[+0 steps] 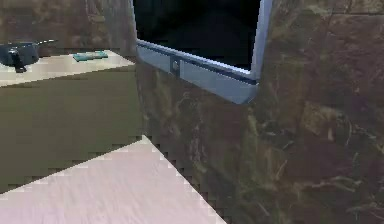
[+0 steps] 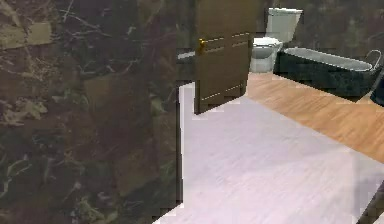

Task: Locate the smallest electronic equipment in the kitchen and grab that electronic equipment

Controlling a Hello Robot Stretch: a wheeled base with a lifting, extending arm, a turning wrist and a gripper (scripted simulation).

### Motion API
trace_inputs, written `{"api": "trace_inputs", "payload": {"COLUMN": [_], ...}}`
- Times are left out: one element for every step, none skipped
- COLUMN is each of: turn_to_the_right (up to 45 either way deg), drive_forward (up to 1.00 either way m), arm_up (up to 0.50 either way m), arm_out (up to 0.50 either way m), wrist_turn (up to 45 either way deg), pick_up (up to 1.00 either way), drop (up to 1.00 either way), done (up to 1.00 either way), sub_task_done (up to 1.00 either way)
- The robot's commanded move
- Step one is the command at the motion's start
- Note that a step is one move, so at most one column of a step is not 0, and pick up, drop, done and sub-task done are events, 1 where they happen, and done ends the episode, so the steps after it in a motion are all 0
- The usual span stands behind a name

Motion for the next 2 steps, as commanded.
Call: {"api": "trace_inputs", "payload": {"turn_to_the_right": [45.0, 45.0], "drive_forward": [0.00, 0.00], "arm_up": [0.00, 0.00], "arm_out": [0.00, 0.00], "wrist_turn": [0.0, 0.0], "pick_up": [0.00, 0.00], "drop": [0.00, 0.00], "done": [0.00, 0.00], "sub_task_done": [0.00, 0.00]}}
